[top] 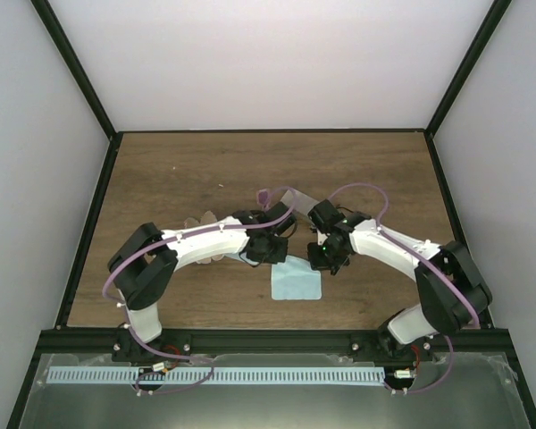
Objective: Organize the sunglasses
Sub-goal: Fold the glasses cleaning cloth at the center of the board.
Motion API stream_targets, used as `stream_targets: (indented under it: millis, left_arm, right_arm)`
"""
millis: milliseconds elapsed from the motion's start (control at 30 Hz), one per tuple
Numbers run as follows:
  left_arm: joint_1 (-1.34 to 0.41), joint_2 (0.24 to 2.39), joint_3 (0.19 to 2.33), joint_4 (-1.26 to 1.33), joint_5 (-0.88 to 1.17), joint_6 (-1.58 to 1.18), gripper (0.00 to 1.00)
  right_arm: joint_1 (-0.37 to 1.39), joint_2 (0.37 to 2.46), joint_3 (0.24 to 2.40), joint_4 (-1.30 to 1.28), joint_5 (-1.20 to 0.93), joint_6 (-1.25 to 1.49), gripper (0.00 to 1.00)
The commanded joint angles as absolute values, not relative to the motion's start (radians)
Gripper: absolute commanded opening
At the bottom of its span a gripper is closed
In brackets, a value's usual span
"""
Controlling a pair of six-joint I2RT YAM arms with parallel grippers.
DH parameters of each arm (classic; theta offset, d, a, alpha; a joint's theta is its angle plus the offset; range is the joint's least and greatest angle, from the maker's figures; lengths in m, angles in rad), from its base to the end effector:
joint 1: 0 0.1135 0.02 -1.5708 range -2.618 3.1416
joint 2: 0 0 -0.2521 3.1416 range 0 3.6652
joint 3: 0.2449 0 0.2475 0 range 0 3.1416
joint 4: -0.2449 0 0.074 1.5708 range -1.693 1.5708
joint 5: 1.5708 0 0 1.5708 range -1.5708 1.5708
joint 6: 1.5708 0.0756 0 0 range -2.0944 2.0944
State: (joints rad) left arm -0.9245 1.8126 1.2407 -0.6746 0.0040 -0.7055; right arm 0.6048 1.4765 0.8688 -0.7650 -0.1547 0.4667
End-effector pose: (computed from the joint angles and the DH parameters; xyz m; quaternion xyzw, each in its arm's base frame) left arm 0.2180 -0.2895 0.1370 0.1082 0.9809 -0.1188 0.1093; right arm 0.2047 0.1557 0.1309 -0.0761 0.9892 0.1164 0.0455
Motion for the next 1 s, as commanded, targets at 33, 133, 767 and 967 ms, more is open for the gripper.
stream_targets:
  millis: [33, 133, 767, 967]
  left_arm:
    - [-0.943, 1.787, 1.225, -0.687, 0.027, -0.667, 0.04]
    - [-0.955, 1.786, 1.221, -0.696, 0.029, -0.664, 0.04]
    - [-0.978, 1.729, 1.165, -0.69, 0.038, -0.672, 0.04]
    - [-1.015, 1.785, 1.212, -0.724, 0.048, -0.642, 0.04]
  right_arm:
    - [0.617, 1.432, 0.876, -0.793, -0.148, 0.489, 0.01]
    - [0.617, 1.427, 0.874, -0.802, -0.143, 0.489, 0.01]
    - [0.624, 1.379, 0.822, -0.814, -0.16, 0.482, 0.01]
    - [0.632, 1.375, 0.823, -0.824, -0.163, 0.481, 0.01]
